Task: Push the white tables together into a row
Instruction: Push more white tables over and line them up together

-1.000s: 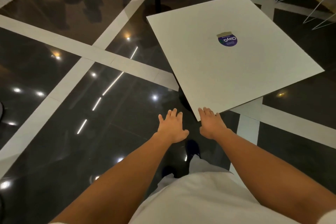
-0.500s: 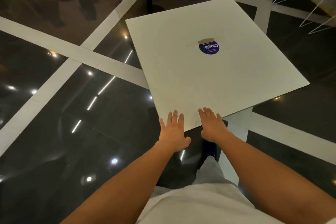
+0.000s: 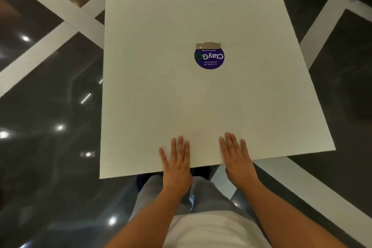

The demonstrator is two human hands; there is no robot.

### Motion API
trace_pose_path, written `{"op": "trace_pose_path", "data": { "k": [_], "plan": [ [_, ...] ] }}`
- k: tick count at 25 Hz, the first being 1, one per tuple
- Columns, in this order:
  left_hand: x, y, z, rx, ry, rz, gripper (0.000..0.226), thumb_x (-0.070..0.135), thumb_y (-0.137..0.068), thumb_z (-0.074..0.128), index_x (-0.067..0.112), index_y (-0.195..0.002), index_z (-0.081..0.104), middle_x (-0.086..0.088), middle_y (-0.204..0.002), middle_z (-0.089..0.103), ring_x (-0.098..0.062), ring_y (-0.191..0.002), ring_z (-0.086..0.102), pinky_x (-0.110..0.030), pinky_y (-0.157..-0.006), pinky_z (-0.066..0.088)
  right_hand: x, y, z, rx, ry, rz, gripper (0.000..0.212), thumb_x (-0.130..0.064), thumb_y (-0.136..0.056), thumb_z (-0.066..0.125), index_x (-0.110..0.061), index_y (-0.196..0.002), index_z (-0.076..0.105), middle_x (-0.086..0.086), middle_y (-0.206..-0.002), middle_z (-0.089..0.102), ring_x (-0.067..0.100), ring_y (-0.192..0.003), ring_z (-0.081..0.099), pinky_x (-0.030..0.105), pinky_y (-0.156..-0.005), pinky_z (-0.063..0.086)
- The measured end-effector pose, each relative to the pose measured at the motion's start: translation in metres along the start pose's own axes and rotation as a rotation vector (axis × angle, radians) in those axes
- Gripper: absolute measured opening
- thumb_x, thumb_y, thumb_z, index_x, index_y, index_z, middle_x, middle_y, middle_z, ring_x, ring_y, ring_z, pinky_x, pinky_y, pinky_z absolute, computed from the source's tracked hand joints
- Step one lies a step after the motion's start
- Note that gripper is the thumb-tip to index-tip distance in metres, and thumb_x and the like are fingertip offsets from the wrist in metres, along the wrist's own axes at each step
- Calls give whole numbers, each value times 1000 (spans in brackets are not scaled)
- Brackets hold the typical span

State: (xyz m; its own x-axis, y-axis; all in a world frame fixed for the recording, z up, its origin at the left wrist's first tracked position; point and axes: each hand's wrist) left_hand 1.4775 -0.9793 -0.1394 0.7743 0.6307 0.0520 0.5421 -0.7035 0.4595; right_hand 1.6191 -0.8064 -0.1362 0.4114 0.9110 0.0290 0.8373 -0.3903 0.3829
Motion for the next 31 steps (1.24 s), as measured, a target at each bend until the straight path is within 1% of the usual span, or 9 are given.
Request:
{"op": "trace_pose_path", "data": {
  "k": [2, 4, 8, 11, 14, 20, 25, 28, 31],
  "plan": [
    [8, -17, 1, 16, -15, 3, 107, 28, -87, 55, 5, -147, -31, -20, -154, -38, -42, -142, -33, -75, -108, -6, 30, -9, 10, 81, 24, -36, 95, 10, -71, 38, 0, -154, -8, 27, -162, -9, 42, -149, -7, 62, -118, 11],
    [8, -29, 0, 41, -26, 81, 102, 20, -83, 51, 6, -149, -26, -21, -156, -34, -43, -144, -28, -76, -109, -4, 52, -19, 19, 120, 53, -105, 88, 10, -68, 20, 2, -154, -1, 30, -161, -1, 45, -149, -2, 64, -116, 13],
    [13, -33, 3, 68, 21, 145, 117, 33, -57, 75, 5, -154, 16, -23, -163, 7, -46, -149, 6, -77, -108, 11, 87, -31, 37, 192, 84, -374, 77, 5, -77, 15, 4, -153, 11, 33, -159, 8, 49, -147, 7, 67, -114, 10],
    [28, -38, 11, 65, 57, 120, 127, 31, -46, 86, 6, -153, 22, -23, -161, 16, -47, -147, 12, -79, -106, 13, 114, -31, 35, 219, 139, -492, 74, 4, -79, 16, 3, -153, 13, 30, -160, 7, 47, -147, 9, 65, -114, 11],
    [50, -37, 13, 69, 67, 82, 119, 15, -48, 81, 6, -152, 25, -23, -161, 17, -48, -147, 13, -80, -105, 15, 130, -30, 23, 255, 160, -531, 74, 1, -79, 20, 5, -153, 13, 30, -160, 7, 48, -147, 11, 65, -111, 17],
    [30, -38, 18, 147, 56, 215, 111, 10, -50, 72, 8, -152, 29, -22, -160, 23, -49, -145, 18, -82, -102, 17, 117, -28, 17, 262, 205, -482, 75, -3, -77, 21, 4, -151, 17, 28, -159, 10, 46, -146, 12, 66, -109, 19],
    [-35, -39, 23, 229, -5, 362, 93, 39, -74, 69, 8, -152, 29, -21, -158, 30, -49, -144, 21, -82, -101, 19, 57, -31, 23, 322, 154, -353, 70, 3, -83, 35, 4, -151, 19, 28, -154, 26, 46, -145, 18, 69, -105, 22],
    [-87, -36, 16, 249, -103, 411, 101, 24, -65, 60, 10, -156, 19, -19, -160, 24, -47, -146, 17, -82, -99, 22, 0, -28, 29, 310, 68, -275, 51, 5, -99, 20, 5, -150, 24, 28, -152, 32, 47, -144, 22, 70, -103, 27],
    [-120, -35, 9, 249, -150, 420, 98, 40, -71, 59, 11, -156, 20, -19, -160, 23, -45, -147, 18, -80, -105, 16, -30, -32, 22, 202, -13, -234, 52, -1, -101, 6, 5, -151, 16, 30, -155, 22, 46, -145, 18, 70, -107, 18]
  ]
}}
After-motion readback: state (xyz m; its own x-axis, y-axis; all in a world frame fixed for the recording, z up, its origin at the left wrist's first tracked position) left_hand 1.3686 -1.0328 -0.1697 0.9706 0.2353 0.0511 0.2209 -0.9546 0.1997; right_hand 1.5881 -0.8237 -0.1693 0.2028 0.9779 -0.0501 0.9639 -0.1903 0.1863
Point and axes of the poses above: each hand's wrist, its own y-axis away from the middle knuckle, its own z-axis out of the palm, x = y × z
